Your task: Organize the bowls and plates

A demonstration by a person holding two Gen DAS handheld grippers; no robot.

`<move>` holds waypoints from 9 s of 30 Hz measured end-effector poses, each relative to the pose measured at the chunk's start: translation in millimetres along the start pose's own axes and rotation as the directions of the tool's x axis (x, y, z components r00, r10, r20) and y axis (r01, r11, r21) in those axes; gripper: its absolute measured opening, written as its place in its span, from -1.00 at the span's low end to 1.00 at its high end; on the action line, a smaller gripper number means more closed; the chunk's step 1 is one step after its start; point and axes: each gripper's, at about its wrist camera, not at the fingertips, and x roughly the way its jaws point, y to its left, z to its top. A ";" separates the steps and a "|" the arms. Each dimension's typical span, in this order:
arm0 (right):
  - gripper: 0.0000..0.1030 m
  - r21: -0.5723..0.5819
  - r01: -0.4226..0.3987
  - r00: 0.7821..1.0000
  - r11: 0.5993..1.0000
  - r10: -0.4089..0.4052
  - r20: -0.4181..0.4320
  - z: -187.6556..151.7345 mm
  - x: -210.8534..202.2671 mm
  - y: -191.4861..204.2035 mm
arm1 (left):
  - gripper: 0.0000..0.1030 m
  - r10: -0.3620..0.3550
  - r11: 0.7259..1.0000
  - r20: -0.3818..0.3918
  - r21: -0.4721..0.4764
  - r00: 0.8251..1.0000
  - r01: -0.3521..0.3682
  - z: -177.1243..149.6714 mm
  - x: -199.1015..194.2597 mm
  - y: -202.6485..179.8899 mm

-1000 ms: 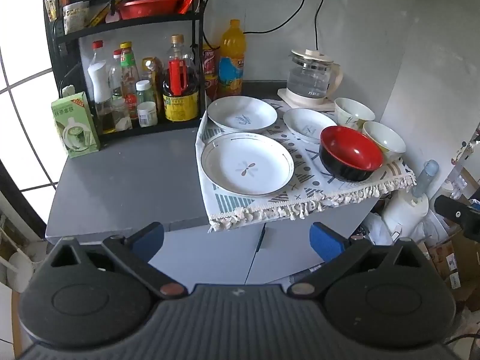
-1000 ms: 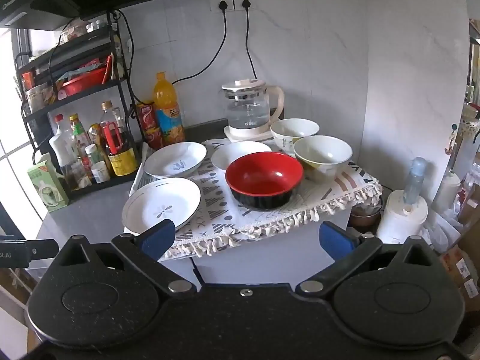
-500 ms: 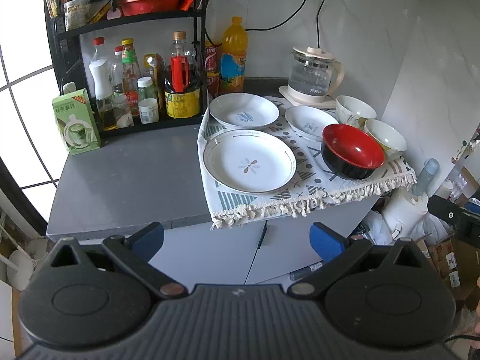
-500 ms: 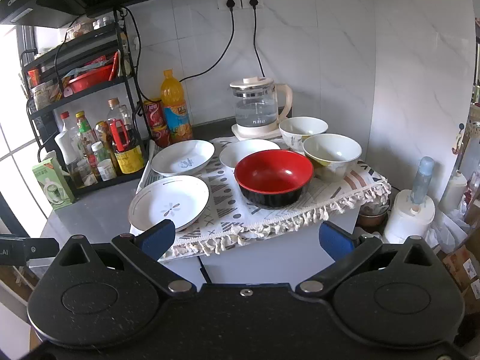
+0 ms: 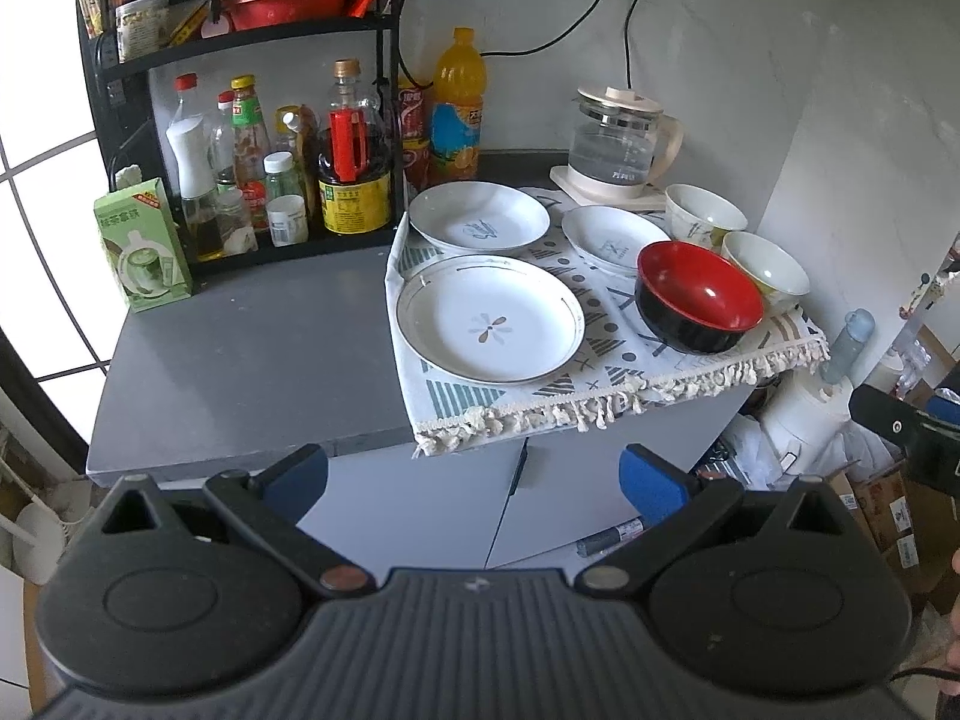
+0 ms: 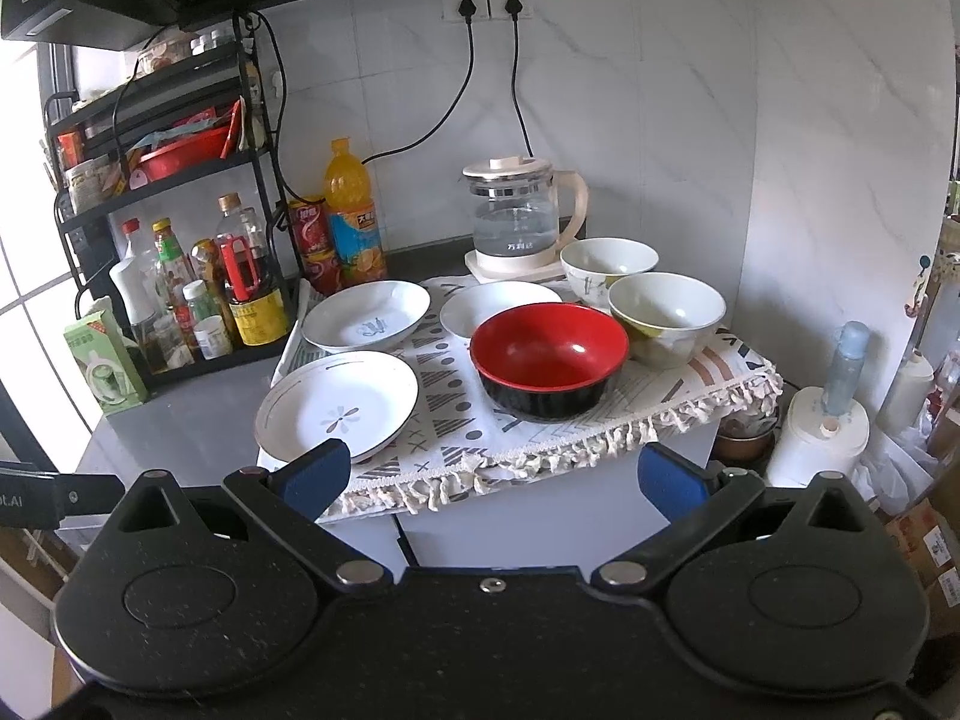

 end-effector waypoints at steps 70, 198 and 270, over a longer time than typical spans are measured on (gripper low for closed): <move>1.00 -0.001 0.008 0.997 1.000 -0.008 -0.082 10.1 20.0 -30.0 | 0.99 -0.018 1.000 -0.066 -0.020 0.998 0.017 19.7 36.4 -21.4; -0.51 0.175 -0.044 0.970 0.984 0.084 -0.226 155.1 316.6 -245.9 | -0.83 -0.315 0.947 -0.302 -0.169 0.900 0.274 253.2 375.1 -281.2; -0.10 -0.036 -0.387 0.809 0.921 0.321 -0.492 137.7 314.9 -140.4 | -0.38 -0.123 0.945 -0.435 -0.325 0.892 -0.028 199.2 336.6 -173.9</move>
